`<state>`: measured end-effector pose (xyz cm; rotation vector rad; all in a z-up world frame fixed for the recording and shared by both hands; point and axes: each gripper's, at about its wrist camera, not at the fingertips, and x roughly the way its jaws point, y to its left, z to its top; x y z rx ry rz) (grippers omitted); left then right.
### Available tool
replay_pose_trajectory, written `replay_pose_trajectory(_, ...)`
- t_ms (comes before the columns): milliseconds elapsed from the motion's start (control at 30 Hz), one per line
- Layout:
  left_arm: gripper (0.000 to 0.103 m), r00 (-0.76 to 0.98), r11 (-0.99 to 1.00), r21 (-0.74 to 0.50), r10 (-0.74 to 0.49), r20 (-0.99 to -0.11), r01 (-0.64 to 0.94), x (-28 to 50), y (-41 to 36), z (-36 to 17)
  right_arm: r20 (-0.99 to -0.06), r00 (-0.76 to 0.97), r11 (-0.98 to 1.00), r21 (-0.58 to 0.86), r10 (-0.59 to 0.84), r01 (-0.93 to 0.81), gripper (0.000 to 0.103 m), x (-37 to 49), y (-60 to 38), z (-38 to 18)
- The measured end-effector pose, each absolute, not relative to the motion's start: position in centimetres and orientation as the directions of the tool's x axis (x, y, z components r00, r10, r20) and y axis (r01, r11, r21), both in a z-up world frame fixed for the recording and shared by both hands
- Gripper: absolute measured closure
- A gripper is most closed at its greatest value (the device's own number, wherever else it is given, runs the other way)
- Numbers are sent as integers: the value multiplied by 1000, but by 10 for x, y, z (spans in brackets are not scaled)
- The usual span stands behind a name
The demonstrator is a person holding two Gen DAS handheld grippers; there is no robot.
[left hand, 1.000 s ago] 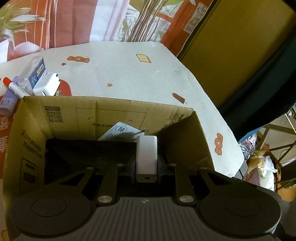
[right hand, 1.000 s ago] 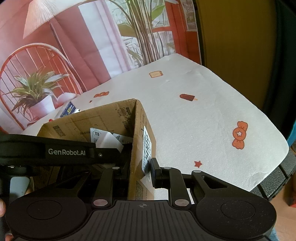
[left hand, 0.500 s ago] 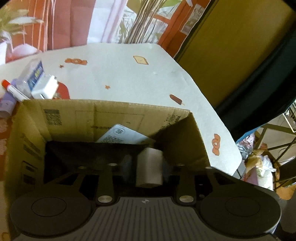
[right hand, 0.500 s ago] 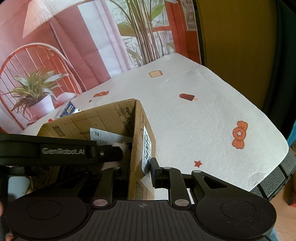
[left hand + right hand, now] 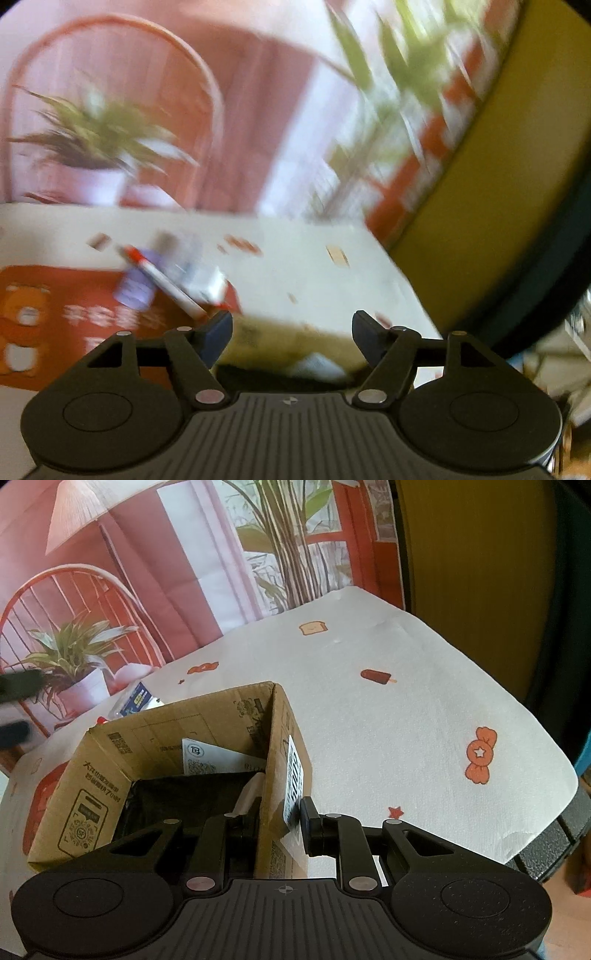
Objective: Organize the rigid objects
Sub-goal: 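Open the left gripper to release the plug inside the box, then move the left tool back over the red-capped white marker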
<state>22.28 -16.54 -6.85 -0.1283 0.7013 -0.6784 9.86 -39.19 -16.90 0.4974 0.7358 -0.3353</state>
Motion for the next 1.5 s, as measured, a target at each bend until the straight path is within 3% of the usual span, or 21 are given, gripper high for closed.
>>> replay_pose_trajectory(400, 29, 760, 895, -270, -444, -474, 354, 237, -85, -19, -717, 688, 838, 305, -110, 453, 83, 102, -391, -171)
replay_pose_trajectory(567, 28, 750, 911, -191, -411, -518, 366, 252, -89, -27, -726, 679, 833, 303, -113, 462, 83, 103, -391, -171)
replay_pose_trajectory(700, 19, 729, 912, -89, -376, -571, 401, 264, -102, -46, -729, 674, 830, 301, -116, 469, 83, 104, -391, -171)
replay_pose_trajectory(800, 19, 710, 907, -52, -361, -605, 417, 274, -109, -64, -735, 668, 831, 297, -115, 470, 83, 104, -391, -171)
replay_pose_trajectory(1033, 19, 634, 926, -146, -347, -691, 348, 310, -120, -105, -739, 660, 832, 276, -137, 482, 87, 103, -393, -169)
replay_pose_trajectory(1500, 21, 549, 928, -252, -367, -751, 275, 347, -173, -155, -732, 647, 789, 261, -215, 556, 91, 86, -411, -172)
